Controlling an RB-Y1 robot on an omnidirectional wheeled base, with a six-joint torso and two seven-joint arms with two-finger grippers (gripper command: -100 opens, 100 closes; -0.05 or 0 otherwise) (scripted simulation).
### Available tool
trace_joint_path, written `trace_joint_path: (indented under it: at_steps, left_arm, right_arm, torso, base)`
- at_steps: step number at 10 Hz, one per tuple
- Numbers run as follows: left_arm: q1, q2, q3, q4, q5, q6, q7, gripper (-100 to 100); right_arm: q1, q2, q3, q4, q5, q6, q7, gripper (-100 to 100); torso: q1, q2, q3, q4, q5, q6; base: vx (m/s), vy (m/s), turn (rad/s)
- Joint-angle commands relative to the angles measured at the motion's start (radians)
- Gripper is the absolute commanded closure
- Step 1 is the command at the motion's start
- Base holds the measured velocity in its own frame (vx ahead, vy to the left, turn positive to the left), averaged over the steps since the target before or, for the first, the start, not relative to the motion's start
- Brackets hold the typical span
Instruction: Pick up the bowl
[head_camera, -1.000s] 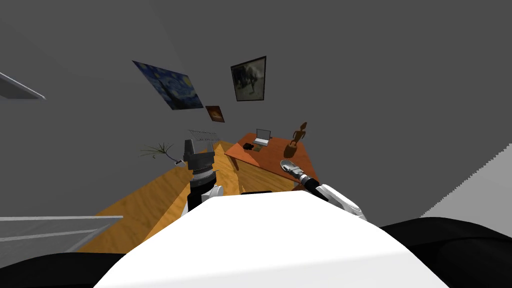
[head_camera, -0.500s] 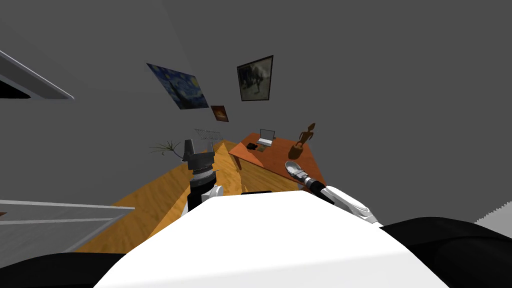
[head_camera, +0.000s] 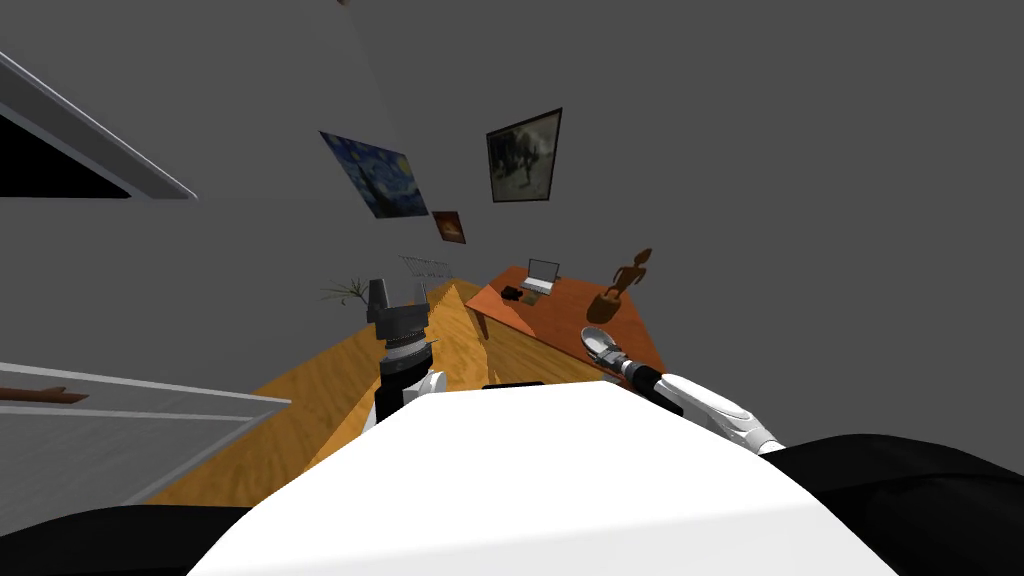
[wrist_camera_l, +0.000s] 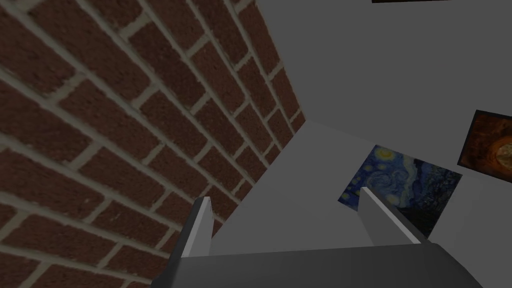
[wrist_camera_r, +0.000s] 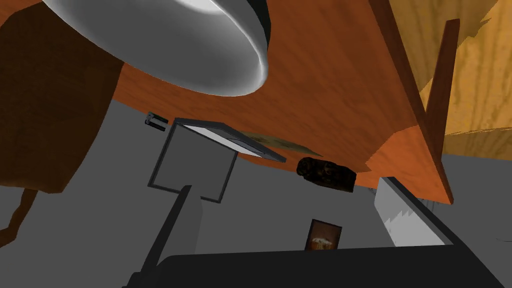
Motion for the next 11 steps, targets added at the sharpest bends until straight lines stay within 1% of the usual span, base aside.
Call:
trace_joint_path:
  at_steps: [1, 2, 3, 4, 6, 7, 9, 11]
  left_arm:
    - [0.000, 0.000, 0.000, 0.000, 0.000, 0.000, 0.000, 0]
    - [0.000, 0.000, 0.000, 0.000, 0.000, 0.000, 0.000, 0]
    - [0.000, 0.000, 0.000, 0.000, 0.000, 0.000, 0.000, 0]
    - [0.000, 0.000, 0.000, 0.000, 0.000, 0.000, 0.000, 0]
    - [0.000, 0.000, 0.000, 0.000, 0.000, 0.000, 0.000, 0]
    - [0.000, 0.000, 0.000, 0.000, 0.000, 0.000, 0.000, 0]
    - [0.000, 0.000, 0.000, 0.000, 0.000, 0.000, 0.000, 0]
    - [0.000, 0.000, 0.000, 0.000, 0.000, 0.000, 0.000, 0]
  right_arm:
    - [-0.001, -0.014, 0.009, 0.029, 0.012, -0.003, 0.009, -100]
    - [-0.004, -0.058, 0.033, 0.064, 0.025, -0.003, 0.014, -100]
    - [-0.007, -0.090, 0.058, 0.108, 0.035, -0.005, 0.017, -100]
    - [-0.007, -0.098, 0.058, 0.111, 0.035, -0.005, 0.017, -100]
    - [-0.013, -0.170, 0.110, 0.174, 0.047, -0.015, 0.017, -100]
    - [-0.013, -0.173, 0.110, 0.190, 0.047, -0.015, 0.017, -100]
    - [-0.019, -0.235, 0.161, 0.263, 0.051, -0.034, 0.012, -100]
    - [-0.025, -0.286, 0.211, 0.328, 0.049, -0.058, 0.002, -100]
  torso:
    - [0.000, 0.000, 0.000, 0.000, 0.000, 0.000]
    - [-0.001, 0.000, 0.000, 0.000, 0.000, 0.000]
    - [0.000, 0.000, 0.000, 0.000, 0.000, 0.000]
    - [0.002, -0.001, -0.001, 0.000, 0.000, 0.000]
    - [0.000, -0.001, -0.001, 0.000, 0.000, 0.000]
    - [0.000, -0.002, -0.001, 0.000, 0.000, 0.000]
    - [-0.001, -0.001, -0.001, 0.000, 0.000, 0.000]
    - [0.001, -0.003, -0.002, -0.001, 0.000, 0.000]
  base:
    - [0.034, 0.051, 0.050]
    - [0.042, 0.066, 0.118]
    - [0.063, 0.103, 0.167]
    - [0.055, 0.076, 0.048]
    - [0.065, 0.068, 0.122]
    - [0.055, 0.058, 0.055]
    - [0.071, 0.064, 0.106]
    - [0.086, 0.071, 0.110]
